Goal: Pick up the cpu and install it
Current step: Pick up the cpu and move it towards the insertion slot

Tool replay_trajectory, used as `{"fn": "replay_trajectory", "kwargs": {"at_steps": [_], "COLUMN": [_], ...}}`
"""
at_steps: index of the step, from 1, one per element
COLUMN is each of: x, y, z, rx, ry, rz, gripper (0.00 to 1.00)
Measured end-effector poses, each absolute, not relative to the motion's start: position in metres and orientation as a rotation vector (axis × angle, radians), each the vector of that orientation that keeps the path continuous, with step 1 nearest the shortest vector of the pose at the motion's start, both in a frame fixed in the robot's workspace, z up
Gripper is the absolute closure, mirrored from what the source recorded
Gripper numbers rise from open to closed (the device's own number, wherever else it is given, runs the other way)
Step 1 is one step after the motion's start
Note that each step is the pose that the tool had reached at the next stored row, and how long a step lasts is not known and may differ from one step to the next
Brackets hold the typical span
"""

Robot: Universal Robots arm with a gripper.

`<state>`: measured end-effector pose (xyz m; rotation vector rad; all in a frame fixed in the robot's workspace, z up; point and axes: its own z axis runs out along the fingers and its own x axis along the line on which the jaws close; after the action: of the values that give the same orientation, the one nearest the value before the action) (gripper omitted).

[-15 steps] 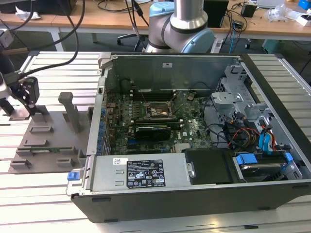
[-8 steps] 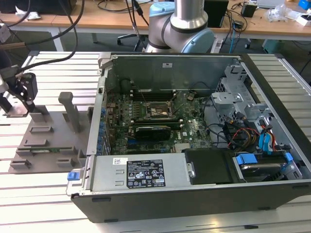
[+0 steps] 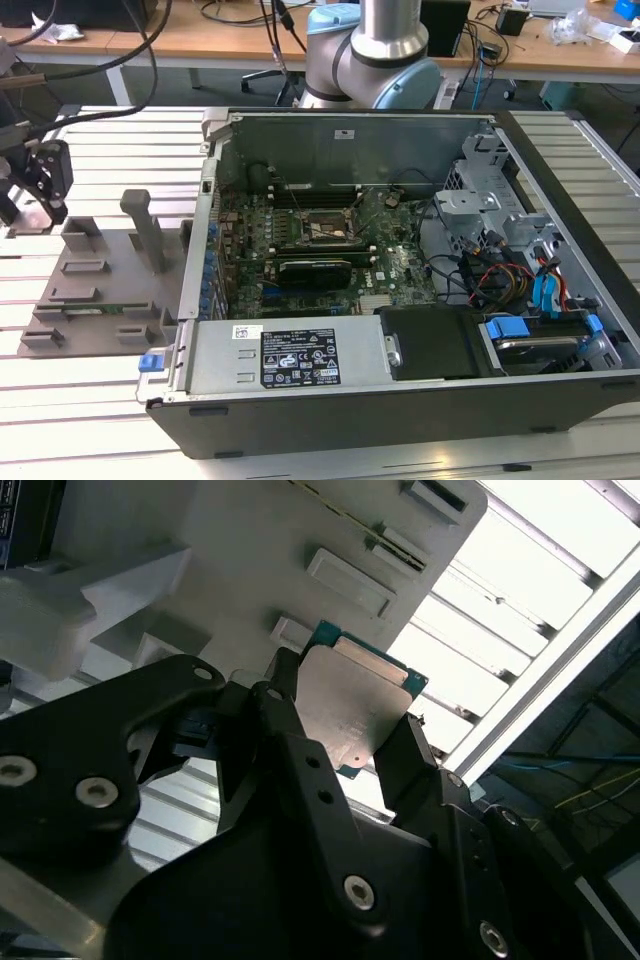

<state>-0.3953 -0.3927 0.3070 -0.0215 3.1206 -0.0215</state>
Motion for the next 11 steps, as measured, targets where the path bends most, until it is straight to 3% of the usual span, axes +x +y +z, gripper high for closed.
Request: {"fn": "replay_trajectory", "kwargs": {"at_steps": [6,11], "x": [-0.395,-0.395], "y": [-0.392,-0.392], "z": [0.342,0.352], "rx": [-0.022,-0.022], "ry": [3.121,3.121], "rz": [-0.022,-0.022], "gripper": [0.45,0.45]}}
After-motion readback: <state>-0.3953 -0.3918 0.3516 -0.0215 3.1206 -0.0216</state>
